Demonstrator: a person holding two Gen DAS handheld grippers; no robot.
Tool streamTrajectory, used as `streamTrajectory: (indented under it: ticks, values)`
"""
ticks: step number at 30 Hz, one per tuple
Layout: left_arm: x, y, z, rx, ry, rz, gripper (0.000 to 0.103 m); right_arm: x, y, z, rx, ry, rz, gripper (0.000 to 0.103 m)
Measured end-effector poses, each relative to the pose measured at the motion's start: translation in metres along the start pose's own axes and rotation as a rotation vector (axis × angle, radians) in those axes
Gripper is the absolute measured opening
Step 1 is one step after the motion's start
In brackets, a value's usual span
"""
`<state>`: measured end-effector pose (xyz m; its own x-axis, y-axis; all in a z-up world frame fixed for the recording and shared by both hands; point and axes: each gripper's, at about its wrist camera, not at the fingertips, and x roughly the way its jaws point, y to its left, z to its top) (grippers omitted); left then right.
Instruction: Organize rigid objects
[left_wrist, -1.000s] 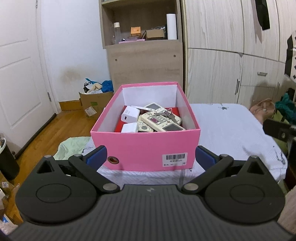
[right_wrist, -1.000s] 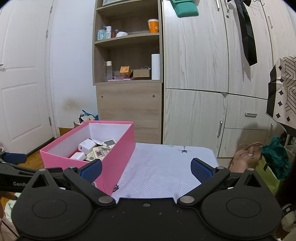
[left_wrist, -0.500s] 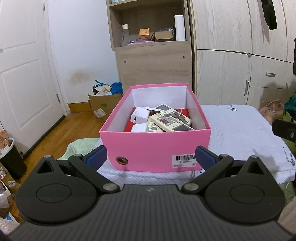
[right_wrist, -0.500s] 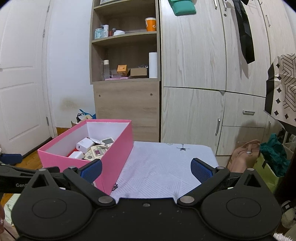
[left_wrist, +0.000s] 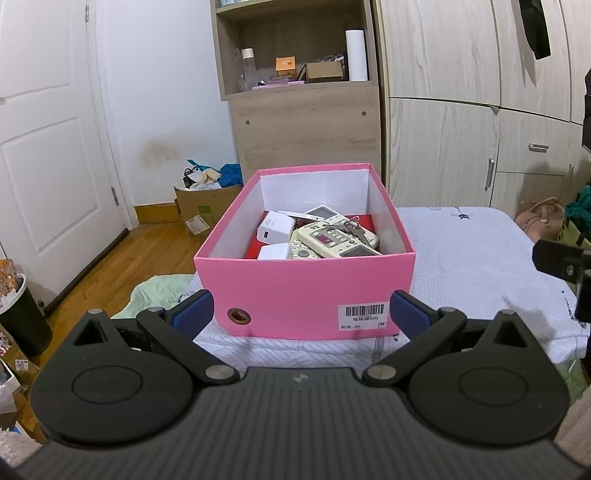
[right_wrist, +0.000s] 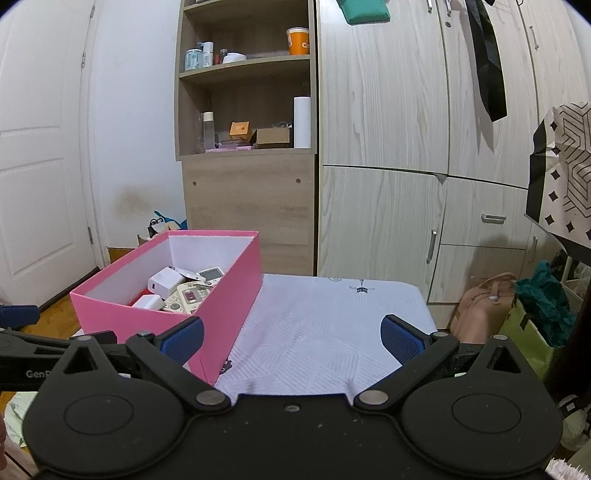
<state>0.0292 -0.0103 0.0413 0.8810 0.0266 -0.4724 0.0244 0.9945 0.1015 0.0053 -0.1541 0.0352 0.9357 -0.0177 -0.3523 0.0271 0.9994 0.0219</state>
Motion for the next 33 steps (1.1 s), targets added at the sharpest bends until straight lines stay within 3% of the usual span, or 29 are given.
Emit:
streamTrajectory:
  ticks: [29, 33]
  values:
    - [-0.0001, -0.0028, -0.0033, 0.011, 0.042, 0.015, 0.103, 0.0092, 0.0030, -0.0025, 0.000, 0.037, -0.037, 0.103]
    - [-0.0003, -0.0026, -0.0012, 0.016, 0.054, -0.014, 0.103, 0.0096, 0.0040, -0.0033, -0.011, 0.039, -0.037, 0.103]
